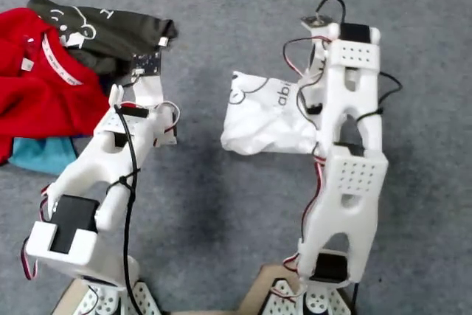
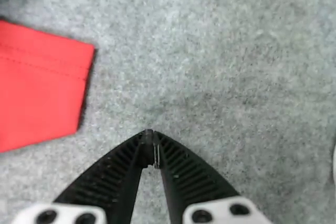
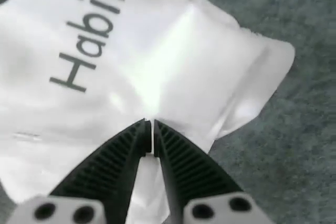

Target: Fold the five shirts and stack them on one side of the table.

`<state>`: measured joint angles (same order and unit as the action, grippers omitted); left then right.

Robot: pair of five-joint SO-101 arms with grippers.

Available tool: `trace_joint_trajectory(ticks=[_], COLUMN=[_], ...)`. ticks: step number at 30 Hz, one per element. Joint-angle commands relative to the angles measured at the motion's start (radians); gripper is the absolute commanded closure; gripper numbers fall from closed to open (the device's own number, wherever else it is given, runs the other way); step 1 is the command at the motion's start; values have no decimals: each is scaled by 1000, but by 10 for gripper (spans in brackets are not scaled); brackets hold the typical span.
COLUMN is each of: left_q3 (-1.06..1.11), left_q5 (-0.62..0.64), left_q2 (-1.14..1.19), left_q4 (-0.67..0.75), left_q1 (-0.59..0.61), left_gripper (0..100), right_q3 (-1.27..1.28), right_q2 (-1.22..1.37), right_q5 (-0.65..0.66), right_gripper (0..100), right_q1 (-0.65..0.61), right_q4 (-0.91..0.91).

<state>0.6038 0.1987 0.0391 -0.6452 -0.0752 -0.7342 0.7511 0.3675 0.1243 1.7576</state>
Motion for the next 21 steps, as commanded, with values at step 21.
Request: trace_joint_trajectory(ticks=[21], left_q3=[-285], left_q5=[8], left_q2=[5], left_q4=[-106], left_q1=[-90], left_gripper=[971], right_q3=[685], right_q2=[-479], right_q5=[153], right_gripper=[985], right_q1=[229], right_q4=[-196])
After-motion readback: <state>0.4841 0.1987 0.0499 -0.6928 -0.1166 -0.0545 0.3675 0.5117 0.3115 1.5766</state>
